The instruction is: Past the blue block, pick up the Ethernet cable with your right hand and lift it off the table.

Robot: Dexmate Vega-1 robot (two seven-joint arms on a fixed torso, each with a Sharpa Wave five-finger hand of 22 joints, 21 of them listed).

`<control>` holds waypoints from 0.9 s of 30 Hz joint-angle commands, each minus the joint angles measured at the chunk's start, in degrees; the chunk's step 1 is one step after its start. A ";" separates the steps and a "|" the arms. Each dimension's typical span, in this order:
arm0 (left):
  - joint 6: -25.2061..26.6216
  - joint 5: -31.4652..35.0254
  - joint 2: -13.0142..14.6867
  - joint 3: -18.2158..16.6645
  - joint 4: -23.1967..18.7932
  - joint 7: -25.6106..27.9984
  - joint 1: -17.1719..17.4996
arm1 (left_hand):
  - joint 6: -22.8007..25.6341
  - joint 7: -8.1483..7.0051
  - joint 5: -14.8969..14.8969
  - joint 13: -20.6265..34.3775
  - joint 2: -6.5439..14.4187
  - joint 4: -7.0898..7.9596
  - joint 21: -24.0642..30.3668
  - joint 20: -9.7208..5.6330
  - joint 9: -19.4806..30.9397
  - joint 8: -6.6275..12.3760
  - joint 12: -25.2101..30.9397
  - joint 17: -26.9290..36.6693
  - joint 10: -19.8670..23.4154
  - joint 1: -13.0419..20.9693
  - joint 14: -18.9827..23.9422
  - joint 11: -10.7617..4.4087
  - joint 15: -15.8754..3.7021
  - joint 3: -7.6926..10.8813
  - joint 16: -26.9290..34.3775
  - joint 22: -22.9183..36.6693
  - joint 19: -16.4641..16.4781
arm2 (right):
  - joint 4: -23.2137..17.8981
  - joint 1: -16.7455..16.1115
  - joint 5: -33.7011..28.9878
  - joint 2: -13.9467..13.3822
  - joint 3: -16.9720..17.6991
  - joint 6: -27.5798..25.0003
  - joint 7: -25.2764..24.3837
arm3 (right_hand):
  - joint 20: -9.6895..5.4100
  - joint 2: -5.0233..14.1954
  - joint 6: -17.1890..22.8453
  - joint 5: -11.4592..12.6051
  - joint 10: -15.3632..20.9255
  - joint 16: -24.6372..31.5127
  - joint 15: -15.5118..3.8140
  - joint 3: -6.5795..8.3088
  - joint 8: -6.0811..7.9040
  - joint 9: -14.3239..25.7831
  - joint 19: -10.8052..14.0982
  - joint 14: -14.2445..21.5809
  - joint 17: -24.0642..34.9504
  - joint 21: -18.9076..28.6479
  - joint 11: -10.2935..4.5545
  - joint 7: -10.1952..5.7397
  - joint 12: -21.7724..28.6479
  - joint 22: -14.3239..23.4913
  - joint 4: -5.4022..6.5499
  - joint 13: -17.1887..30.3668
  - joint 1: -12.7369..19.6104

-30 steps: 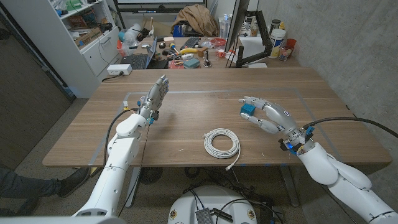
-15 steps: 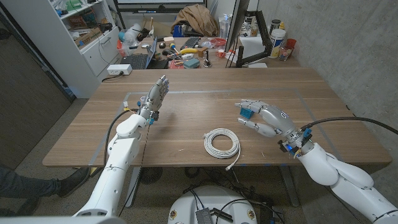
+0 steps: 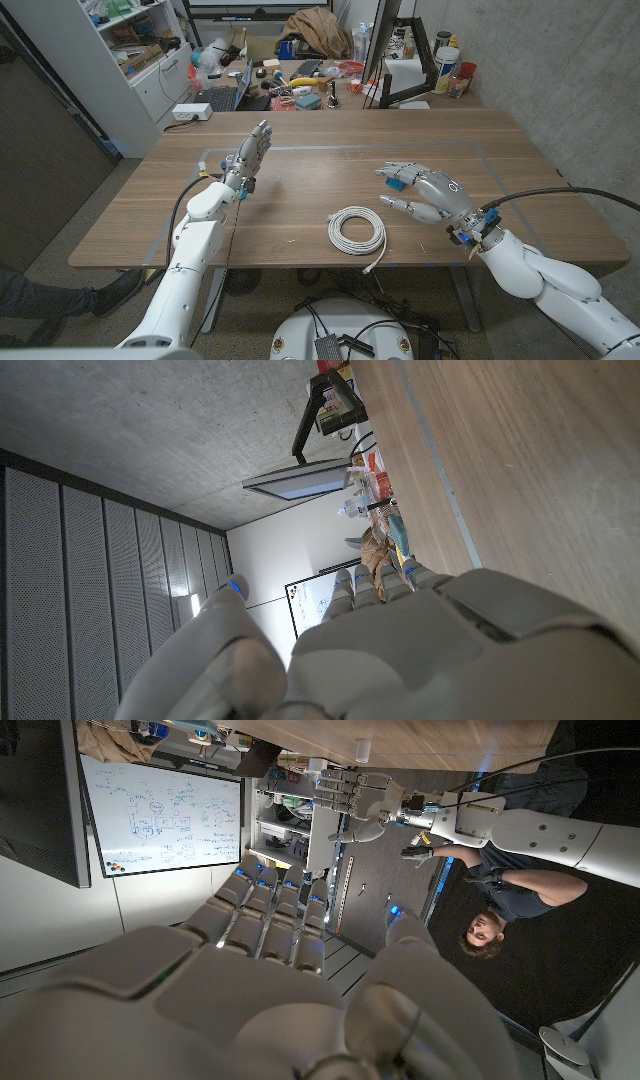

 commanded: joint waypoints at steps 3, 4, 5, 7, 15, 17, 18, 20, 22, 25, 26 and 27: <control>1.03 0.40 0.12 0.29 -1.18 0.43 0.10 | 0.31 -0.01 0.30 0.29 0.45 -0.01 -0.14 -0.97 0.15 0.05 0.08 0.33 -0.38 0.13 -0.38 0.05 -0.11 -0.37 0.11 0.16 -0.47 | -1.41 -0.75 -2.78 -2.85 -0.71 -2.33 -2.37 | -1.18 -0.72 -0.29 0.64 -0.32 -0.25 -3.33 0.21 -0.32 0.31 0.55 0.31 0.14 -0.48 0.35 -0.23 -0.12 0.06 -0.98 0.23 0.98; 1.11 0.43 0.15 0.31 -1.27 0.43 0.15 | 0.28 -0.02 0.30 0.29 0.46 -0.01 -0.15 -0.96 0.15 0.04 0.07 0.33 -0.40 0.13 -0.41 0.06 -0.06 -0.39 0.10 0.16 -0.49 | -1.57 -0.85 -2.96 -3.09 -0.71 -2.53 -2.41 | -1.18 -0.81 -0.39 0.67 -0.31 -0.27 -3.39 0.25 -0.36 0.31 0.59 0.28 0.13 -0.53 0.34 -0.21 -0.13 0.05 -1.10 0.23 1.17; 1.20 0.49 0.17 0.33 -1.35 0.47 0.18 | 0.30 0.03 0.30 0.29 0.47 -0.01 -0.15 -0.94 0.15 0.04 0.07 0.33 -0.41 0.13 -0.42 0.02 -0.06 -0.40 0.10 0.16 -0.49 | -1.69 -0.91 -2.96 -3.31 -0.74 -2.68 -2.36 | -1.18 -0.89 -0.44 0.71 -0.32 -0.30 -3.37 0.29 -0.37 0.31 0.59 0.22 0.12 -0.58 0.35 -0.24 -0.14 0.04 -1.22 0.24 1.35; 1.25 0.50 0.14 0.34 -1.41 0.53 0.22 | 0.33 0.02 0.30 0.29 0.48 -0.01 -0.17 -0.91 0.15 0.06 0.07 0.33 -0.41 0.13 -0.39 0.07 -0.09 -0.43 0.11 0.16 -0.52 | -1.88 -1.00 -3.30 -3.71 -0.81 -2.98 -2.56 | -1.14 -1.25 -0.61 0.88 -0.34 -0.31 -3.30 0.47 -0.40 0.31 0.67 0.22 0.09 -0.80 0.55 -0.18 -0.17 0.02 -1.73 0.24 2.19; 1.12 0.48 -0.06 0.43 -1.08 0.58 0.25 | 0.32 -0.01 0.30 0.30 0.54 0.00 -0.19 -0.87 0.15 0.04 0.03 0.33 -0.51 0.14 -0.48 0.11 -0.01 -0.53 0.09 0.16 -0.54 | -2.67 -1.59 -4.88 -5.26 -0.99 -4.45 -3.08 | -0.94 -2.02 -1.05 1.19 -0.68 -0.37 -3.21 0.75 -0.49 0.31 0.71 0.07 0.07 -1.26 0.57 -0.22 -0.33 0.01 -2.49 0.27 3.68; 1.07 0.51 -0.11 0.50 -0.93 0.59 0.25 | 0.35 0.02 0.30 0.30 0.55 0.00 -0.22 -0.86 0.15 0.05 0.03 0.33 -0.52 0.14 -0.48 0.13 0.02 -0.55 0.09 0.17 -0.59 | -2.91 -1.85 -5.67 -5.63 -1.03 -5.08 -3.35 | -0.88 -2.38 -1.20 1.33 -0.79 -0.39 -3.23 0.85 -0.51 0.32 0.71 0.01 0.07 -1.47 0.35 -0.50 -0.38 0.00 -2.73 0.28 4.29; 1.04 0.49 -0.13 0.54 -0.82 0.54 0.23 | 0.34 -0.03 0.30 0.30 0.55 0.00 -0.22 -0.83 0.15 0.05 0.04 0.33 -0.50 0.14 -0.49 0.14 0.02 -0.56 0.09 0.17 -0.60 | -3.06 -1.97 -6.08 -5.82 -1.05 -5.45 -3.45 | -0.86 -2.51 -1.23 1.40 -0.83 -0.43 -3.27 0.90 -0.50 0.32 0.71 -0.10 0.07 -1.55 0.50 -0.53 -0.40 0.00 -2.81 0.28 4.56; 0.88 0.49 -0.23 0.59 -0.64 0.56 0.21 | 0.33 0.02 0.30 0.30 0.57 0.00 -0.23 -0.85 0.15 0.04 0.04 0.33 -0.50 0.15 -0.56 0.17 0.01 -0.58 0.07 0.17 -0.62 | -3.29 -2.19 -6.41 -6.25 -1.14 -6.00 -3.45 | -0.79 -2.61 -1.32 1.45 -0.81 -0.43 -3.28 0.94 -0.52 0.32 0.67 -0.11 0.07 -1.63 0.50 -0.50 -0.39 0.01 -2.87 0.29 4.77; 0.79 0.44 -0.29 0.63 -0.48 0.50 0.17 | 0.32 -0.02 0.30 0.30 0.58 0.00 -0.24 -0.83 0.15 0.04 0.02 0.34 -0.57 0.15 -0.55 0.15 0.04 -0.61 0.08 0.17 -0.63 | -3.47 -2.32 -6.52 -6.70 -1.25 -6.39 -3.37 | -0.78 -2.79 -1.38 1.55 -0.93 -0.43 -3.21 1.04 -0.52 0.32 0.70 -0.13 0.07 -1.76 0.13 -0.47 -0.44 0.01 -2.98 0.30 5.22; 0.67 0.42 -0.36 0.66 -0.36 0.49 0.13 | 0.33 0.01 0.30 0.30 0.60 0.00 -0.25 -0.82 0.15 0.04 0.04 0.34 -0.52 0.15 -0.53 0.14 0.05 -0.65 0.09 0.17 -0.64 | -4.01 -2.75 -7.30 -7.30 -1.28 -7.46 -3.29 | -0.79 -2.97 -1.56 1.65 -0.98 -0.48 -3.17 1.12 -0.56 0.33 0.70 -0.28 0.07 -1.89 0.12 -0.60 -0.46 0.02 -3.06 0.31 5.64; 0.62 0.41 -0.37 0.67 -0.31 0.48 0.12 | 0.35 0.01 0.31 0.30 0.61 0.00 -0.25 -0.84 0.15 0.05 0.01 0.34 -0.60 0.16 -0.54 0.24 0.05 -0.66 0.09 0.17 -0.65 | -4.12 -2.85 -7.37 -7.49 -1.32 -7.75 -3.20 | -0.77 -3.04 -1.66 1.69 -1.00 -0.49 -3.18 1.16 -0.59 0.33 0.68 -0.34 0.08 -1.95 0.05 -0.66 -0.47 0.02 -3.08 0.31 5.80; 0.58 0.41 -0.38 0.67 -0.28 0.47 0.11 | 0.33 -0.03 0.31 0.30 0.61 0.01 -0.26 -0.83 0.15 0.04 0.03 0.34 -0.56 0.16 -0.54 0.25 0.05 -0.67 0.09 0.17 -0.65 | -4.22 -2.93 -7.30 -7.68 -1.37 -8.00 -3.01 | -0.71 -3.19 -1.74 1.77 -1.30 -0.52 -3.20 1.23 -0.59 0.33 0.61 -0.47 0.09 -2.09 0.31 -0.63 -0.58 0.03 -3.11 0.32 6.14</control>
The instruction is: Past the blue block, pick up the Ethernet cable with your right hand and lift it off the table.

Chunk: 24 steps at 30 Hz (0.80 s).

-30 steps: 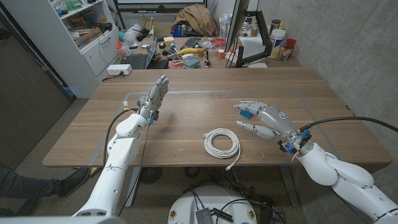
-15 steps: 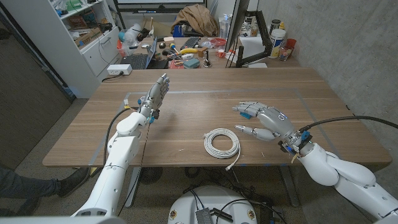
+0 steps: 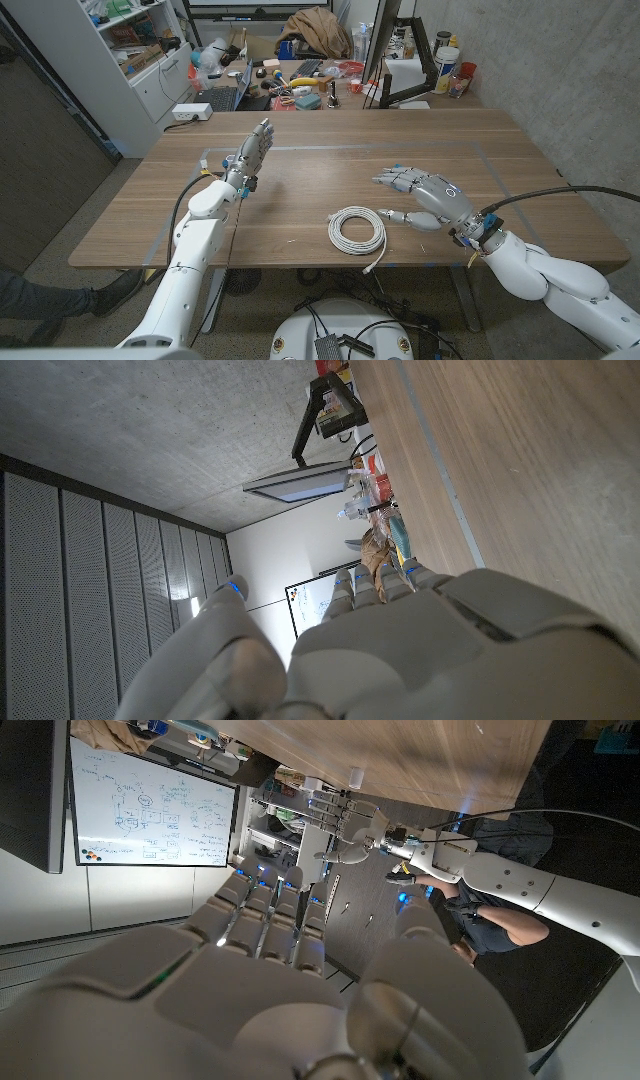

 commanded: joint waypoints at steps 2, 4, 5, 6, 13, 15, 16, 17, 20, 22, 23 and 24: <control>-0.49 -0.09 -0.33 0.16 0.81 -0.07 -0.11 | 0.33 0.03 0.31 0.30 0.63 0.09 -0.04 -0.85 0.16 0.03 0.04 0.34 -0.53 0.16 -0.55 0.21 0.11 -0.11 0.09 0.18 -0.66 | -1.54 -1.21 -2.50 -2.56 -0.49 -3.68 -0.12 | -0.86 -0.17 -0.88 0.57 -0.46 -0.10 -3.31 0.35 -0.26 0.34 0.32 -0.43 0.11 -0.53 0.10 0.02 -0.13 0.19 -0.27 0.33 1.63; -0.58 -0.11 -0.34 0.14 1.01 -0.08 -0.19 | 0.38 0.04 0.31 0.30 0.64 0.09 -0.05 -0.82 0.16 0.05 0.04 0.34 -0.54 0.16 -0.62 0.22 0.12 -0.14 0.07 0.18 -0.68 | -1.69 -1.29 -2.73 -2.88 -0.67 -4.15 -0.13 | -0.88 -0.30 -0.97 0.64 -0.57 -0.10 -3.32 0.40 -0.27 0.34 0.28 -0.50 0.12 -0.65 -0.12 -0.16 -0.17 0.20 -0.27 0.34 1.91; -0.62 -0.14 -0.35 0.13 1.16 -0.12 -0.25 | 0.40 0.00 0.31 0.30 0.65 0.09 -0.05 -0.85 0.16 0.06 0.06 0.34 -0.50 0.16 -0.59 0.25 0.12 -0.15 0.08 0.18 -0.68 | -1.77 -1.34 -2.73 -3.01 -0.76 -4.38 -0.08 | -0.88 -0.36 -0.99 0.67 -0.63 -0.13 -3.36 0.43 -0.26 0.34 0.28 -0.60 0.12 -0.69 -0.16 -0.21 -0.19 0.20 -0.27 0.34 2.02; -0.60 -0.16 -0.34 0.12 1.28 -0.15 -0.32 | 0.37 0.01 0.31 0.30 0.67 0.09 -0.05 -0.85 0.16 0.05 0.02 0.34 -0.60 0.17 -0.58 -0.03 0.11 -0.18 0.09 0.18 -0.67 | -1.86 -1.39 -2.78 -3.16 -0.83 -4.62 -0.02 | -0.84 -0.45 -1.01 0.72 -0.83 -0.14 -3.40 0.46 -0.25 0.34 0.28 -0.67 0.13 -0.76 -0.47 -0.22 -0.27 0.21 -0.27 0.34 2.21; -0.72 -0.22 -0.23 0.19 2.20 -0.48 -1.07 | 0.48 0.11 0.31 0.30 0.72 0.10 -0.07 -0.79 0.16 0.08 0.02 0.34 -0.63 0.19 -0.55 0.15 0.09 -0.29 0.11 0.18 -0.72 | -2.80 -2.25 -2.63 -4.33 -0.96 -6.47 1.40 | -0.85 -0.81 -1.49 0.94 -1.02 -0.15 -3.30 0.63 -0.33 0.36 0.31 -0.89 0.16 -1.08 -0.39 -0.49 -0.31 0.25 -0.21 0.36 3.03; -0.79 -0.24 -0.22 0.21 2.43 -0.54 -1.28 | 0.47 0.07 0.31 0.30 0.73 0.10 -0.07 -0.81 0.16 0.08 0.06 0.34 -0.55 0.19 -0.58 0.21 0.10 -0.31 0.10 0.18 -0.71 | -3.08 -2.39 -2.62 -4.65 -1.09 -6.89 1.95 | -0.80 -0.87 -1.58 0.98 -1.05 -0.15 -3.35 0.66 -0.35 0.36 0.30 -0.96 0.16 -1.14 -0.43 -0.48 -0.32 0.26 -0.18 0.36 3.17; -0.80 -0.25 -0.21 0.22 2.57 -0.59 -1.39 | 0.46 0.02 0.31 0.30 0.74 0.10 -0.08 -0.78 0.16 0.07 0.06 0.35 -0.52 0.19 -0.58 0.21 0.11 -0.32 0.11 0.18 -0.72 | -3.21 -2.40 -2.89 -4.82 -1.19 -7.14 2.10 | -0.76 -0.91 -1.61 1.01 -1.17 -0.14 -3.33 0.68 -0.35 0.37 0.26 -0.96 0.17 -1.20 -0.23 -0.38 -0.37 0.27 -0.16 0.36 3.28; -0.79 -0.28 -0.21 0.22 2.71 -0.63 -1.51 | 0.45 0.03 0.31 0.30 0.74 0.10 -0.08 -0.79 0.16 0.07 0.07 0.35 -0.52 0.19 -0.55 0.21 0.14 -0.33 0.12 0.18 -0.74 | -3.35 -2.39 -3.06 -4.93 -1.30 -7.39 2.26 | -0.70 -0.96 -1.65 1.06 -1.30 -0.16 -3.27 0.73 -0.34 0.37 0.25 -1.08 0.18 -1.28 0.02 -0.28 -0.41 0.28 -0.13 0.37 3.45; -0.88 -0.39 -0.25 0.25 3.21 -0.79 -1.83 | 0.45 0.03 0.31 0.30 0.76 0.10 -0.08 -0.79 0.16 0.07 0.07 0.35 -0.51 0.20 -0.59 0.21 0.09 -0.36 0.10 0.18 -0.73 | -3.65 -2.33 -3.42 -5.31 -1.60 -8.01 2.67 | -0.67 -1.08 -2.08 1.14 -1.50 -0.19 -3.18 0.80 -0.46 0.37 0.28 -1.28 0.19 -1.41 -0.18 -0.26 -0.47 0.30 -0.07 0.37 3.77; -0.98 -0.41 -0.25 0.28 3.54 -0.87 -2.02 | 0.46 0.04 0.31 0.30 0.77 0.10 -0.08 -0.77 0.16 0.07 0.09 0.35 -0.48 0.20 -0.58 0.23 0.09 -0.37 0.11 0.18 -0.73 | -3.80 -2.37 -3.52 -5.50 -1.70 -8.33 2.66 | -0.64 -1.11 -2.08 1.16 -1.55 -0.19 -3.21 0.82 -0.44 0.37 0.28 -1.33 0.20 -1.45 -0.28 -0.28 -0.48 0.31 -0.06 0.37 3.85; -0.94 -0.44 -0.25 0.28 3.65 -0.90 -2.10 | 0.45 0.00 0.31 0.30 0.78 0.09 -0.09 -0.78 0.16 0.06 0.08 0.35 -0.50 0.21 -0.57 0.21 0.13 -0.39 0.12 0.18 -0.73 | -3.84 -2.36 -3.66 -5.61 -1.77 -8.44 2.55 | -0.65 -1.12 -2.10 1.17 -1.56 -0.18 -3.21 0.83 -0.44 0.37 0.29 -1.32 0.20 -1.46 -0.36 -0.27 -0.48 0.31 -0.05 0.38 3.90; -1.00 -0.42 -0.24 0.29 3.78 -0.93 -2.17 | 0.45 0.03 0.31 0.30 0.78 0.09 -0.09 -0.75 0.16 0.06 0.07 0.35 -0.51 0.21 -0.57 0.21 0.14 -0.39 0.11 0.18 -0.74 | -3.90 -2.36 -3.76 -5.73 -1.84 -8.55 2.50 | -0.65 -1.16 -2.13 1.20 -1.62 -0.17 -3.21 0.86 -0.43 0.38 0.30 -1.34 0.20 -1.51 -0.47 -0.30 -0.50 0.32 -0.04 0.38 4.01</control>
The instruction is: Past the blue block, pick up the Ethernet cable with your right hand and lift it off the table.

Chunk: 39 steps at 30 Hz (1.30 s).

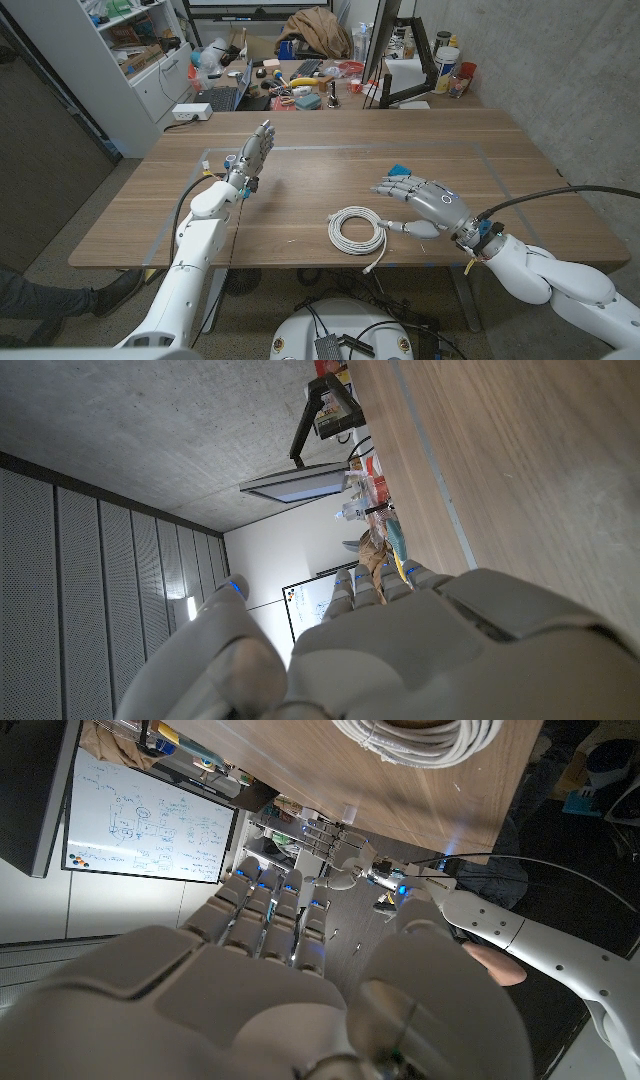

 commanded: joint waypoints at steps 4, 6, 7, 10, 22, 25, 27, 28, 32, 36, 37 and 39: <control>-0.33 -0.15 0.09 0.14 1.94 -0.53 -1.33 | 0.46 0.05 0.32 0.30 0.58 -0.07 -0.08 -0.55 0.16 0.06 0.08 0.35 -0.50 0.00 -0.61 0.17 0.13 -0.28 0.11 0.19 -0.40 | -1.51 -0.48 -1.46 -2.24 -0.91 -3.30 1.42 | -0.68 -0.10 -0.53 0.52 -0.61 -0.23 -3.53 0.52 -0.02 0.08 0.30 -0.40 0.20 -0.59 -0.38 -0.16 -0.16 0.18 0.07 0.08 0.89; -0.28 -0.13 0.15 0.14 2.05 -0.55 -1.40 | 0.48 0.02 0.32 0.30 0.59 -0.07 -0.08 -0.60 0.16 0.07 0.08 0.35 -0.51 0.00 -0.60 0.22 0.11 -0.30 0.11 0.19 -0.40 | -1.80 -0.68 -1.44 -2.59 -0.83 -3.59 1.75 | -0.73 -0.18 -0.96 0.58 -0.96 -0.23 -3.51 0.58 -0.14 0.08 0.31 -0.51 0.21 -0.68 -0.48 -0.25 -0.27 0.20 0.11 0.08 1.12; -0.27 -0.12 0.16 0.14 2.09 -0.54 -1.42 | 0.46 0.03 0.32 0.30 0.60 -0.08 -0.08 -0.61 0.16 0.06 0.08 0.35 -0.52 0.01 -0.59 0.24 0.11 -0.31 0.11 0.19 -0.39 | -1.97 -0.84 -1.52 -2.69 -0.79 -3.83 1.87 | -0.76 -0.20 -1.02 0.60 -1.03 -0.23 -3.47 0.59 -0.15 0.08 0.30 -0.53 0.22 -0.72 -0.44 -0.34 -0.29 0.20 0.12 0.08 1.19; -0.27 -0.13 0.17 0.22 2.33 -0.67 -1.52 | 0.42 -0.03 0.32 0.30 0.61 -0.08 -0.09 -0.62 0.16 0.04 0.06 0.35 -0.55 0.01 -0.59 0.14 0.14 -0.34 0.12 0.19 -0.39 | -2.52 -1.47 -1.41 -3.18 -0.61 -4.26 2.58 | -0.84 -0.36 -1.67 0.70 -1.37 -0.34 -3.35 0.67 -0.29 0.09 0.21 -1.06 0.24 -0.95 -0.50 -0.32 -0.37 0.23 0.20 0.09 1.56; -0.04 0.08 0.21 0.54 2.13 -0.70 -1.58 | 0.57 0.00 0.32 0.30 0.67 -0.08 -0.13 -0.54 0.16 0.09 0.08 0.35 -0.53 0.04 -0.60 0.26 0.07 -0.47 0.13 0.19 -0.48 | -2.96 -2.61 -1.34 -4.18 -1.16 -4.93 4.13 | -0.85 -0.76 -3.00 0.99 -2.68 -0.45 -2.98 0.86 -0.38 0.11 -0.33 -2.24 0.29 -1.67 -0.79 -1.07 -0.68 0.30 0.40 0.11 2.50; 0.09 0.16 0.17 0.72 2.15 -0.70 -1.68 | 0.53 -0.02 0.32 0.30 0.69 -0.08 -0.13 -0.52 0.16 0.07 0.08 0.35 -0.53 0.04 -0.61 0.16 0.07 -0.51 0.13 0.19 -0.49 | -2.79 -2.51 -1.49 -4.28 -1.54 -4.98 4.10 | -0.82 -0.82 -3.16 1.04 -2.98 -0.46 -2.85 0.90 -0.37 0.12 -0.53 -2.45 0.30 -1.83 -0.72 -1.19 -0.75 0.31 0.43 0.12 2.66; 0.11 0.28 0.18 0.91 2.22 -0.74 -1.76 | 0.50 -0.03 0.32 0.30 0.70 -0.08 -0.14 -0.51 0.16 0.06 0.08 0.35 -0.52 0.05 -0.62 0.20 0.08 -0.53 0.13 0.19 -0.51 | -2.68 -2.52 -1.50 -4.35 -1.73 -5.09 4.16 | -0.80 -0.84 -3.33 1.07 -3.02 -0.45 -2.92 0.92 -0.41 0.12 -0.65 -2.52 0.30 -1.91 -0.71 -1.21 -0.74 0.32 0.45 0.12 2.73; 0.08 0.31 0.12 0.98 2.26 -0.72 -1.78 | 0.51 -0.01 0.32 0.30 0.70 -0.08 -0.14 -0.52 0.16 0.06 0.09 0.35 -0.51 0.05 -0.61 0.27 0.08 -0.54 0.13 0.19 -0.50 | -2.65 -2.54 -1.59 -4.45 -1.82 -5.17 4.26 | -0.79 -0.87 -3.33 1.10 -3.31 -0.46 -2.92 0.94 -0.36 0.12 -0.74 -2.66 0.31 -2.00 -1.01 -1.25 -0.82 0.33 0.48 0.12 2.82; -0.07 0.34 -0.09 1.23 2.61 -0.76 -1.92 | 0.54 -0.02 0.32 0.30 0.71 -0.08 -0.13 -0.53 0.16 0.07 0.07 0.35 -0.55 0.05 -0.61 0.17 0.10 -0.57 0.13 0.19 -0.49 | -2.32 -2.42 -1.98 -4.64 -2.48 -5.53 4.50 | -0.67 -0.91 -3.37 1.19 -3.61 -0.60 -2.59 1.01 -0.25 0.13 -1.33 -3.39 0.32 -2.37 -0.88 -1.33 -0.83 0.36 0.57 0.13 3.07; -0.16 0.34 -0.26 1.39 2.77 -0.77 -1.89 | 0.52 -0.01 0.33 0.30 0.73 -0.08 -0.13 -0.52 0.16 0.06 0.06 0.35 -0.59 0.06 -0.61 0.23 0.10 -0.61 0.13 0.19 -0.50 | -2.25 -2.58 -1.94 -4.63 -2.80 -6.20 4.59 | -0.56 -0.92 -3.49 1.26 -4.18 -0.56 -2.37 1.09 -0.19 0.13 -1.67 -3.74 0.34 -2.63 -1.32 -1.36 -0.94 0.40 0.66 0.13 3.30; -0.19 0.38 -0.28 1.42 2.81 -0.73 -1.88 | 0.52 0.01 0.32 0.30 0.73 -0.08 -0.13 -0.52 0.16 0.06 0.08 0.35 -0.55 0.06 -0.60 0.21 0.10 -0.62 0.14 0.19 -0.50 | -2.31 -2.71 -2.07 -4.69 -2.78 -6.45 4.57 | -0.51 -0.92 -3.53 1.27 -4.21 -0.56 -2.33 1.10 -0.20 0.13 -1.76 -3.80 0.35 -2.68 -1.23 -1.37 -0.94 0.40 0.67 0.13 3.33; -0.19 0.42 -0.30 1.48 2.87 -0.72 -1.86 | 0.51 -0.01 0.33 0.30 0.74 -0.08 -0.14 -0.53 0.16 0.05 0.09 0.35 -0.52 0.06 -0.62 0.17 0.13 -0.64 0.14 0.19 -0.50 | -2.47 -3.03 -2.57 -4.76 -2.69 -7.10 4.35 | -0.49 -0.92 -3.64 1.30 -4.43 -0.54 -2.18 1.13 -0.19 0.13 -2.03 -3.98 0.36 -2.84 -1.32 -1.64 -0.96 0.43 0.73 0.14 3.41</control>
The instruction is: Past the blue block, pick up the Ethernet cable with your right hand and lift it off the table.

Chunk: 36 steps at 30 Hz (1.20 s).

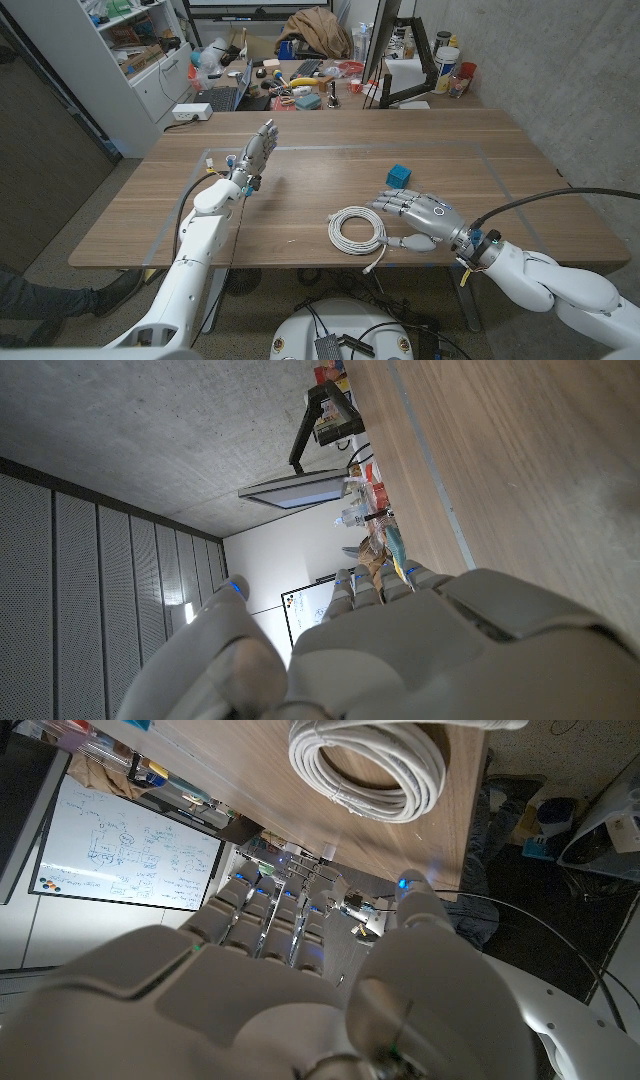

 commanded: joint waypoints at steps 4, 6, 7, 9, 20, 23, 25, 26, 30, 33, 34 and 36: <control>0.16 0.30 -0.35 0.63 0.50 -0.11 -0.09 | 0.35 0.21 0.33 0.31 0.53 -0.08 -0.15 -0.55 0.17 0.07 0.09 0.35 -0.43 0.31 -0.62 0.09 0.14 -0.22 0.14 0.19 -0.54 | -0.20 -1.14 -1.99 -0.84 -1.29 -2.98 -0.21 | -0.23 -0.11 -0.72 0.50 -0.67 -0.11 -2.18 0.50 0.22 0.15 -1.15 -0.89 0.26 -0.80 0.44 -0.30 -0.18 0.21 0.19 0.16 0.74; 0.06 0.37 -0.34 0.69 0.56 -0.10 -0.10 | 0.39 0.23 0.33 0.31 0.54 -0.08 -0.15 -0.56 0.17 0.09 0.09 0.35 -0.42 0.31 -0.60 0.14 0.12 -0.24 0.14 0.19 -0.55 | -0.38 -1.25 -2.26 -0.98 -1.49 -3.38 -0.14 | -0.16 -0.13 -0.95 0.53 -1.01 -0.12 -2.02 0.52 0.19 0.15 -1.48 -1.15 0.27 -0.98 0.27 -0.37 -0.25 0.23 0.25 0.16 0.80; 0.10 0.35 -0.35 0.69 0.57 -0.12 -0.11 | 0.38 0.21 0.33 0.31 0.54 -0.08 -0.15 -0.52 0.17 0.08 0.09 0.35 -0.42 0.31 -0.61 0.13 0.12 -0.25 0.14 0.19 -0.55 | -0.41 -1.27 -2.39 -1.02 -1.63 -3.57 -0.11 | -0.01 -0.13 -1.06 0.54 -1.15 -0.13 -1.95 0.53 0.18 0.16 -1.74 -1.31 0.27 -1.10 0.16 -0.37 -0.26 0.25 0.29 0.16 0.83; 0.06 0.33 -0.37 0.71 0.61 -0.15 -0.13 | 0.39 0.20 0.33 0.31 0.55 -0.08 -0.15 -0.53 0.17 0.08 0.08 0.35 -0.43 0.32 -0.63 0.10 0.15 -0.26 0.14 0.19 -0.55 | -0.47 -1.29 -2.58 -1.16 -1.93 -3.92 0.09 | 0.07 -0.13 -1.39 0.56 -1.24 -0.16 -1.90 0.54 0.09 0.16 -1.87 -1.58 0.28 -1.18 0.04 -0.52 -0.24 0.27 0.33 0.17 0.86; -0.29 0.26 -0.62 0.85 1.48 -0.24 -0.49 | 0.51 0.22 0.33 0.31 0.61 -0.08 -0.15 -0.49 0.17 0.12 0.09 0.35 -0.44 0.35 -0.60 0.18 0.13 -0.38 0.15 0.19 -0.55 | -0.55 0.37 -3.18 -2.87 -4.26 -3.50 1.49 | 0.18 0.00 -2.10 0.66 -2.41 -0.13 -1.72 0.74 0.12 0.18 -2.44 -2.57 0.29 -1.54 0.48 -0.77 -0.38 0.36 0.49 0.16 1.24; -0.42 0.25 -0.71 0.90 1.61 -0.24 -0.51 | 0.52 0.23 0.33 0.31 0.63 -0.08 -0.16 -0.50 0.17 0.12 0.09 0.35 -0.43 0.36 -0.59 0.15 0.14 -0.41 0.16 0.19 -0.56 | -0.38 1.10 -2.98 -3.27 -4.89 -3.08 1.97 | 0.25 0.05 -2.28 0.67 -2.57 -0.13 -1.69 0.80 0.10 0.18 -2.63 -2.74 0.29 -1.63 0.43 -0.77 -0.38 0.37 0.50 0.16 1.36; -0.53 0.29 -0.76 0.90 1.62 -0.15 -0.47 | 0.52 0.22 0.33 0.31 0.64 -0.08 -0.16 -0.52 0.17 0.12 0.10 0.35 -0.41 0.36 -0.60 0.15 0.14 -0.43 0.15 0.19 -0.56 | -0.27 1.49 -2.82 -3.53 -5.20 -2.84 2.23 | 0.25 0.07 -2.34 0.68 -2.73 -0.10 -1.68 0.84 0.11 0.18 -2.64 -2.75 0.29 -1.64 0.39 -0.77 -0.41 0.37 0.50 0.16 1.42; -0.54 0.30 -0.77 0.89 1.60 -0.12 -0.44 | 0.51 0.22 0.33 0.31 0.65 -0.08 -0.15 -0.52 0.17 0.11 0.10 0.35 -0.41 0.36 -0.61 0.11 0.15 -0.44 0.15 0.19 -0.55 | -0.22 1.69 -2.78 -3.62 -5.37 -2.76 2.37 | 0.28 0.09 -2.34 0.69 -2.82 -0.10 -1.66 0.86 0.13 0.18 -2.63 -2.80 0.29 -1.65 0.28 -0.77 -0.43 0.38 0.50 0.16 1.46; -0.53 0.26 -0.79 0.77 1.49 0.01 -0.31 | 0.53 0.28 0.33 0.31 0.68 -0.08 -0.16 -0.51 0.17 0.11 0.07 0.36 -0.51 0.37 -0.62 0.07 0.21 -0.49 0.15 0.19 -0.56 | 0.12 2.74 -2.76 -3.89 -6.29 -2.35 3.00 | 0.35 0.16 -2.59 0.71 -2.94 -0.05 -1.58 0.96 0.10 0.18 -2.77 -2.90 0.29 -1.72 0.31 -0.66 -0.39 0.39 0.48 0.16 1.66; -0.62 0.24 -0.82 0.70 1.51 0.07 -0.26 | 0.47 0.22 0.33 0.31 0.69 -0.07 -0.16 -0.52 0.17 0.08 0.10 0.36 -0.43 0.37 -0.65 0.17 0.20 -0.53 0.14 0.19 -0.57 | 0.28 3.31 -2.77 -3.94 -6.87 -2.25 3.25 | 0.43 0.20 -2.76 0.72 -2.95 -0.03 -1.52 1.01 0.07 0.18 -2.81 -2.92 0.28 -1.75 0.35 -0.74 -0.36 0.39 0.47 0.16 1.77; -0.65 0.26 -0.83 0.70 1.53 0.11 -0.25 | 0.47 0.21 0.33 0.31 0.70 -0.07 -0.16 -0.51 0.17 0.08 0.09 0.36 -0.45 0.37 -0.66 0.19 0.18 -0.53 0.14 0.19 -0.58 | 0.28 3.40 -2.87 -3.95 -7.01 -2.35 3.29 | 0.46 0.21 -2.74 0.73 -2.98 -0.03 -1.51 1.03 0.09 0.18 -2.82 -2.96 0.28 -1.75 0.34 -0.72 -0.36 0.39 0.46 0.16 1.81; -0.64 0.21 -0.87 0.68 1.59 0.11 -0.26 | 0.49 0.20 0.33 0.31 0.71 -0.07 -0.17 -0.53 0.17 0.09 0.09 0.36 -0.45 0.37 -0.66 0.17 0.19 -0.55 0.14 0.20 -0.59 | 0.21 3.48 -2.86 -3.98 -7.21 -2.62 3.61 | 0.53 0.26 -2.98 0.74 -3.20 -0.04 -1.49 1.11 0.05 0.18 -2.90 -3.11 0.28 -1.80 0.19 -0.77 -0.38 0.40 0.44 0.16 1.97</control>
